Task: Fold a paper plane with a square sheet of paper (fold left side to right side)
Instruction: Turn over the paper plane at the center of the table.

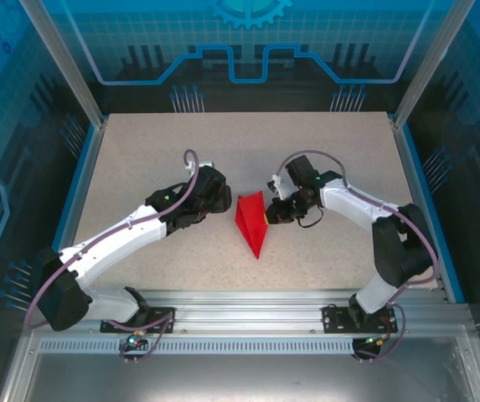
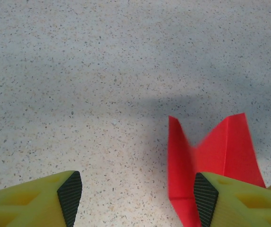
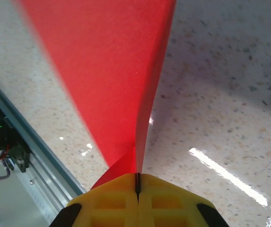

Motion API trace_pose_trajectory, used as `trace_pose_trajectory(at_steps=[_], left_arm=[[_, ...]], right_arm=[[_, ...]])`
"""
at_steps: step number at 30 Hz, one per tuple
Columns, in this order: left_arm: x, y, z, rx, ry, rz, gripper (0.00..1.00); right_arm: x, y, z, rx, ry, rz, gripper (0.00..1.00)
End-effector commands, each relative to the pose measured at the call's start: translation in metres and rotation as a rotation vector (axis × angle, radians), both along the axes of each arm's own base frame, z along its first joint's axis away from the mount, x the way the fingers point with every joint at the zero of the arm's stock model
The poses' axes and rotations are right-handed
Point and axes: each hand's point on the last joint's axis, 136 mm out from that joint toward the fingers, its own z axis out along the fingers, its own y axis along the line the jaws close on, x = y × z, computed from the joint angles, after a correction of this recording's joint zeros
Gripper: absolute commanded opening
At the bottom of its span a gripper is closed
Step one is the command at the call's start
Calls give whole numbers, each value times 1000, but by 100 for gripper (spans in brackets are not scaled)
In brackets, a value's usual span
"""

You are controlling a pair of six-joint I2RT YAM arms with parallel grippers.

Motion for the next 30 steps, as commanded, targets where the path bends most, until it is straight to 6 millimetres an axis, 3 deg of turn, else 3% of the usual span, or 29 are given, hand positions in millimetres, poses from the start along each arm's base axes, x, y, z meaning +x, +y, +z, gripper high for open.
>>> trace_pose_trajectory(at_steps=[1,3,6,8,12,15,19,26,30], left_arm=[[-2,9,-9,41,22,30,69],[-1,10,-9,50,25,30,69],[-1,12,-6,63,20,34,69],[-1,15,-5,73,13,40,70],[-2,19,-4,80,2,52,75],[-2,23,-4,81,-6,73,84],[-4,28,-5,70,-23,97,94],[-7,29,-6,70,-29,80,96],[-8,30,-7,70,-27,79,96]], right_arm=[[2,-14,-19,-5,65,4,8],[7,-28,-35,-88,102,-7,14],[14,-59,-41,-239,94,-72,22],[18,-73,-31,-315,49,-110,30],[12,-76,-3,-402,-29,-103,42],[-2,-66,7,-458,-45,-90,49],[-22,-52,0,-466,-1,-151,57],[-44,-20,-25,-327,98,-206,69],[-43,-3,-29,-303,97,-174,71]])
